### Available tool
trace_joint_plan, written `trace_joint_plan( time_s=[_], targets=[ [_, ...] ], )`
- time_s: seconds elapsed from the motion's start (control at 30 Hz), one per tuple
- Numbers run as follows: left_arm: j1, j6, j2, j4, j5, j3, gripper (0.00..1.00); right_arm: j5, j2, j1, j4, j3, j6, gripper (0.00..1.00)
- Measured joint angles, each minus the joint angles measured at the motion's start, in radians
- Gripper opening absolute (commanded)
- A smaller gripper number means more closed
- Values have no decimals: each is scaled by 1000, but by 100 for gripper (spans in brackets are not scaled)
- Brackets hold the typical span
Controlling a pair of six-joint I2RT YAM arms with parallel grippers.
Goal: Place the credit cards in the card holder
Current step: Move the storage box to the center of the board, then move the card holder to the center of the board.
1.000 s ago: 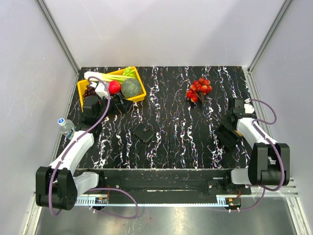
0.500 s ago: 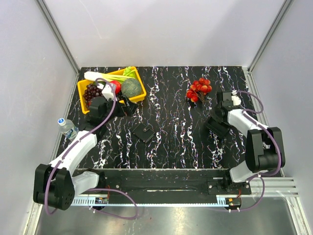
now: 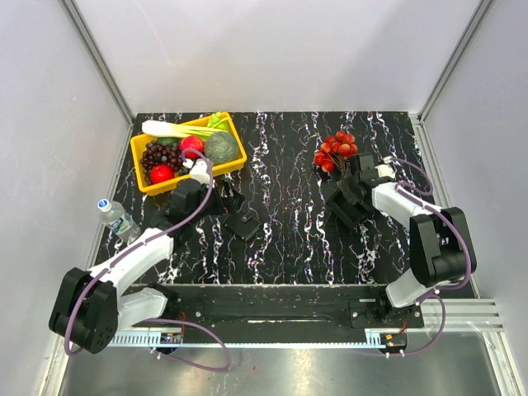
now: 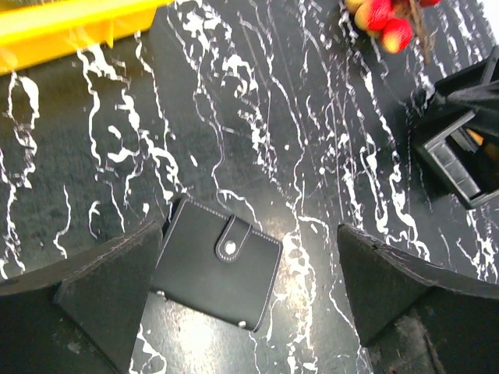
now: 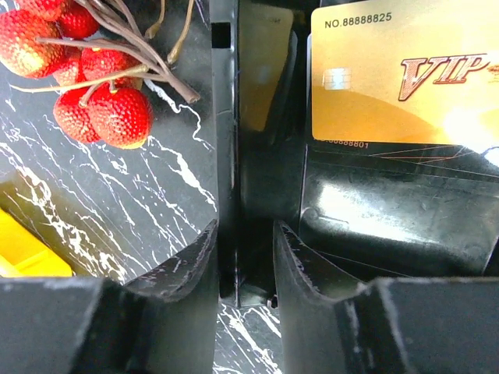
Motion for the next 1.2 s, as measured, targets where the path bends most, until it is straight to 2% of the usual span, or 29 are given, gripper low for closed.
trace_joint_plan(
  time_s=[0.1, 0.2, 0.37, 0.57, 0.7, 0.8, 0.93, 1.03, 1.2],
  targets=[
    [-29, -11, -2, 3, -25, -37, 99, -10, 6, 11, 4, 0, 10, 45],
    [-49, -23, -8, 14, -47, -73, 99, -28, 10, 25, 6, 0, 8, 59],
    [-54, -45, -21, 8, -90, -113, 99, -32, 9, 28, 12, 0, -11, 73],
    [-54, -62, -42, -15, -135, -137, 99, -60, -33, 28, 9, 0, -131, 84],
    [-54, -78, -59, -44, -167, -145, 99, -75, -146, 28, -13, -1, -232, 84],
    [-55, -90, -68, -77, -206, -145, 99, -105, -252, 29, -24, -17, -313, 74],
    [-52, -96, -65, -140, -232, -131, 99, -215, -329, 38, -12, -29, -431, 70],
    [-24, -106, -37, -184, -204, -91, 99, -323, -269, 82, -5, 5, -520, 70],
    [13, -175, -39, -127, -107, -132, 99, -455, -46, 218, -1, 110, -615, 64]
  ],
)
